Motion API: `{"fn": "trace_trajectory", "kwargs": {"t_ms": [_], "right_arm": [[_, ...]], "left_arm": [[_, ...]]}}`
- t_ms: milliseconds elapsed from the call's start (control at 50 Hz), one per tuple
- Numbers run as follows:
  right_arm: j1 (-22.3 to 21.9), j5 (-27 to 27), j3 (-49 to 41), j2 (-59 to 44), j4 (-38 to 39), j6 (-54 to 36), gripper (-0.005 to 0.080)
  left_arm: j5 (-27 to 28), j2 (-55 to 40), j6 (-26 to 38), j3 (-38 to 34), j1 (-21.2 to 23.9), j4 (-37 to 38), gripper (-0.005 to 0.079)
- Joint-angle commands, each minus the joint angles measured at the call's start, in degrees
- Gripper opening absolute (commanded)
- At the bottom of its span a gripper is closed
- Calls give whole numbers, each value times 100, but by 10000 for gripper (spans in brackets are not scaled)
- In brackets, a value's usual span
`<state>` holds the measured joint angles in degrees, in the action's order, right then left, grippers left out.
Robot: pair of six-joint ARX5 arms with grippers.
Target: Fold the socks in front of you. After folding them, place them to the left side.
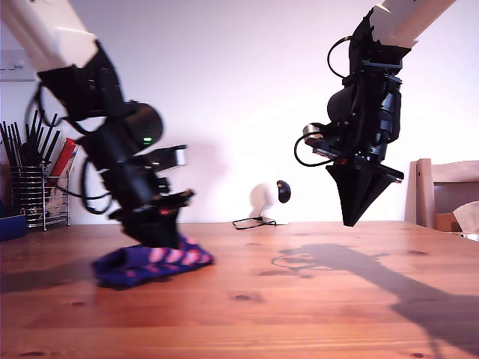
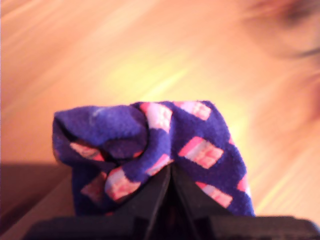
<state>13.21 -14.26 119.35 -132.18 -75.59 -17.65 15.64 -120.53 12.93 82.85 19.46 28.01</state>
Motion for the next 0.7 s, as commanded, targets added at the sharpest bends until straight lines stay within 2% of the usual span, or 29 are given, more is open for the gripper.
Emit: {"fn": "trace_trajectory", "kwargs": {"t_ms": [0,460,560,680], "right_arm": [[17,-22,-11,68,33,-17,-11],[13,-42,-11,68,212,-35,-11],[13,-42,-11,68,251,-35,-11],[17,-83,-11,68,341,-33,-11]], "left_arm": [[-293,-332,61,-271,-181,291,-19],[-1482,-315,321,-271,-1139,927,-19],[-1523,-284,313,-271,-1296,1014,-19],[-1436,-116,330,-271,-1228,997,-19]]}}
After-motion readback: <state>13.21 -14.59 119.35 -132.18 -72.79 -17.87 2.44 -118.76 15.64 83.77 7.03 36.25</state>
